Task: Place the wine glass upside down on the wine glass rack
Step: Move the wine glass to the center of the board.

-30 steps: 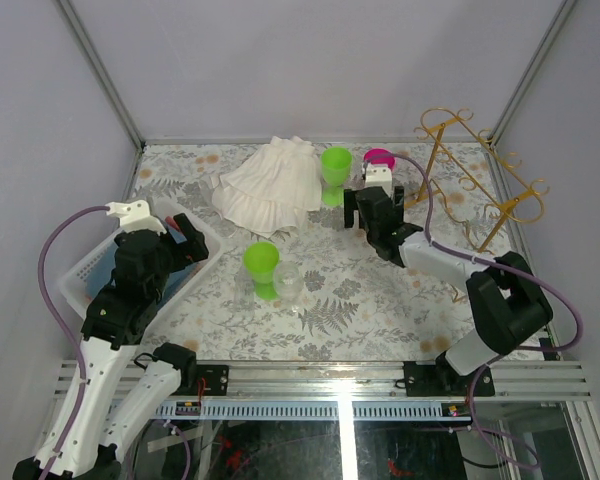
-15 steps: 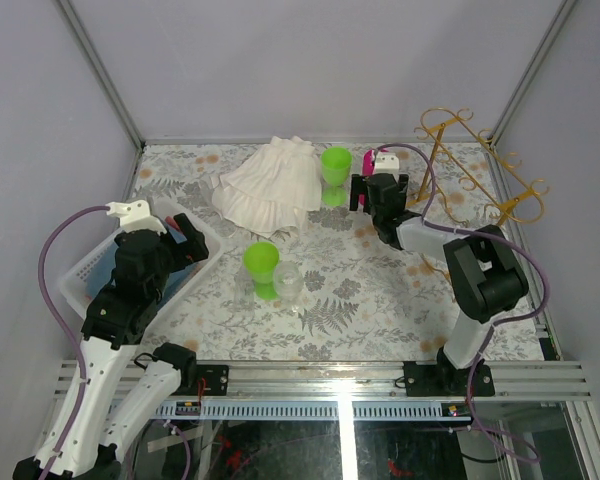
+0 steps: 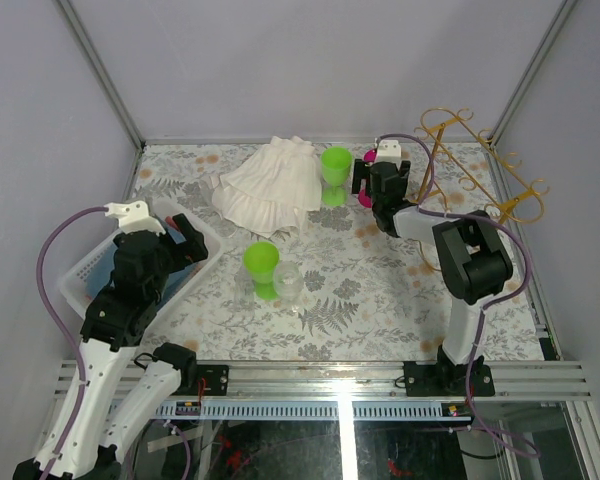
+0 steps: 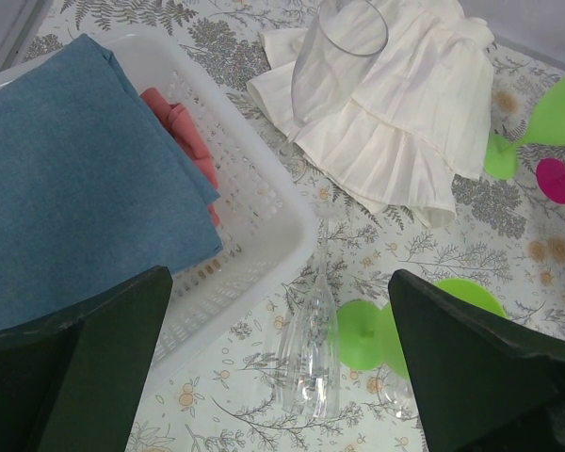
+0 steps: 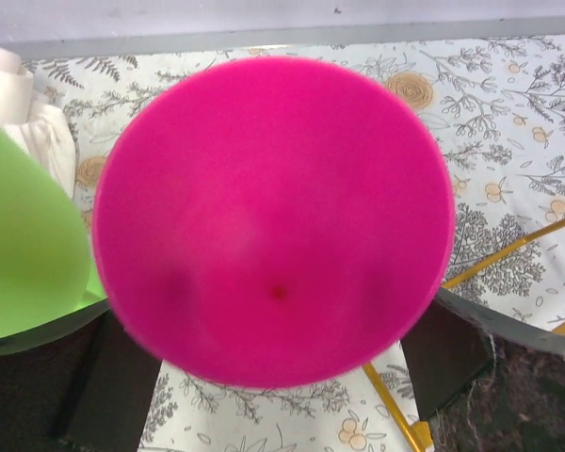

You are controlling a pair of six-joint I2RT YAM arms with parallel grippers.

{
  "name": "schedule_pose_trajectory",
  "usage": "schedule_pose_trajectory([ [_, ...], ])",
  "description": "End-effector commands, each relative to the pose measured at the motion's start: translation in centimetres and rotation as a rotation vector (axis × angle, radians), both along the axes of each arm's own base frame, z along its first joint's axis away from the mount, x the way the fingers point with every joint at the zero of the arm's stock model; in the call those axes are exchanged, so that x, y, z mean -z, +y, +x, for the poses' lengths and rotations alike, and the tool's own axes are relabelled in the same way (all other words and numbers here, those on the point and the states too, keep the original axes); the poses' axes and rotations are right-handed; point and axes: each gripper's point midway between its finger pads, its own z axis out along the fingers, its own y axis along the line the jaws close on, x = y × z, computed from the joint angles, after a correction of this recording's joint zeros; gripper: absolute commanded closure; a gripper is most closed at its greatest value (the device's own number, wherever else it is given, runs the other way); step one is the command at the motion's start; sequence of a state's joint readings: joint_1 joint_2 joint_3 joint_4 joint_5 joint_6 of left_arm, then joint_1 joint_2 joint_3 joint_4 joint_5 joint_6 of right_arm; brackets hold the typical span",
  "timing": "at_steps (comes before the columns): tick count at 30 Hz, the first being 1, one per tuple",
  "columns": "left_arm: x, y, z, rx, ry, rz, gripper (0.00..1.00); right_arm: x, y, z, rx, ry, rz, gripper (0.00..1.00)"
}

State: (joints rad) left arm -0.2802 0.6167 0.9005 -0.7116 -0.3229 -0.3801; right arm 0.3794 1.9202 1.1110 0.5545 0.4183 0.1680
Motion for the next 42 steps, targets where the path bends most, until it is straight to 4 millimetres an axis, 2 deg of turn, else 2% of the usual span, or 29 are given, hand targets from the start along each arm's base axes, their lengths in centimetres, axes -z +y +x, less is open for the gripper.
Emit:
schedule_pose_trajectory([
  [1, -0.7, 0.7, 0.3, -0.032, -0.042, 0.006, 0.0, -4.0, -0.8, 2.9, 0.047, -0.142, 0.029, 0.0],
  [12, -1.0, 1.0, 0.0, -0.052, -0.055, 0.007, 0.0, -4.6, -0.9, 5.7, 0.019, -0.188, 0.056, 0.02],
  [21, -1.1, 1.5, 0.0, -0.072, -0.059, 0.008, 0.0, -5.7, 0.2, 5.6, -0.075, -0.234, 0.043, 0.28],
  [24, -1.4, 1.6, -0.3, -0.079, -0.073, 0.005, 0.0, -6.3, 0.1, 4.9, -0.092, -0.256, 0.035, 0.36],
  [30, -1.7, 1.7, -0.5, -0.082, -0.09, -0.001, 0.0, -7.7, 0.1, 2.5, -0.119, -0.286, 0.028, 0.37],
  [36, -1.9, 1.6, -0.5, -0.076, -0.094, -0.005, 0.0, -8.1, 1.9, -0.5, -0.162, -0.3, -0.029, 0.37],
  [42, -2.6, 1.8, -0.9, -0.086, -0.127, -0.021, 0.0, -7.3, 4.5, -3.4, -0.232, -0.3, -0.029, 0.37],
])
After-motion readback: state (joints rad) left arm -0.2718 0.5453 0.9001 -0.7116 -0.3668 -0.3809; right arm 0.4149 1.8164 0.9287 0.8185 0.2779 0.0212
